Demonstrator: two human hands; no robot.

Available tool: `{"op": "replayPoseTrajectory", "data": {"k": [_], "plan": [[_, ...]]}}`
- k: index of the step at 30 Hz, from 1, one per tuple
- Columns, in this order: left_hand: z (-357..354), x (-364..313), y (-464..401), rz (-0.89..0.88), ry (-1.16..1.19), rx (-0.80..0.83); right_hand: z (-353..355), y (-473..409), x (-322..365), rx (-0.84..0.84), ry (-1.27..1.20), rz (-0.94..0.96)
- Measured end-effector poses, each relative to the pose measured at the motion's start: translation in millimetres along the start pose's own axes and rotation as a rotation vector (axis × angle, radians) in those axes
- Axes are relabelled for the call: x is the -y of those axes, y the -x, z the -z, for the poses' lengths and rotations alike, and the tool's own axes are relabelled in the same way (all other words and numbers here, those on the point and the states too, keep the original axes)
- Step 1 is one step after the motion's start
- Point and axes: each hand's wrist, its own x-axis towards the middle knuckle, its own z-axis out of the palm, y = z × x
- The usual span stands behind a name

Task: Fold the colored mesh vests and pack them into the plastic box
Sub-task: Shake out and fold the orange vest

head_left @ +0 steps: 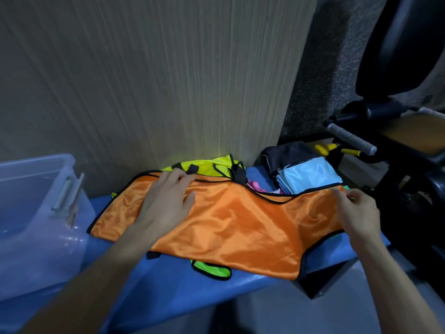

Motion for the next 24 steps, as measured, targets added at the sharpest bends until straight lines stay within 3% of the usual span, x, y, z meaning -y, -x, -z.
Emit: {"op": "replayPoseTrajectory", "data": {"k": [8,11,13,14,17,19,21,24], "plan": [[-39.3,27.2,-35.0,0.060,0.090,0.285,0.2,0.6,-2.1,-0.019,0.014,-0.001],[-32.9,17.5,-29.3,0.054,0.089,0.047,-0.3,-1.4,-3.3,-0.016,0.004,-0.009],[-21.6,-3.4,-21.8,-0.064,0.134,-0.148,-0.9,-2.6,-3.3,-0.025,0.008,-0.013],[-18.2,-14.6,-17.5,-0.161,0.157,-0.160,-1.6,-2.8,-3.0,-0.028,0.008,-0.011],[-23.8,-37.5,-8.1,-0.395,0.018,0.127,-2.0,-2.5,-0.4,-0.053,-0.006,-0.021],[-29.3,-44.0,-10.1,-0.356,-0.078,0.260,-1.3,-1.9,3.9,-0.071,-0.044,-0.043],[-28.6,-59.0,-11.0,-0.362,-0.082,0.233,0.9,-2.8,9.7,-0.091,-0.087,-0.066],[-37.0,-89.5,-15.9,-0.568,-0.139,0.248,5.1,-4.4,17.6,-0.137,-0.140,-0.083]]}}
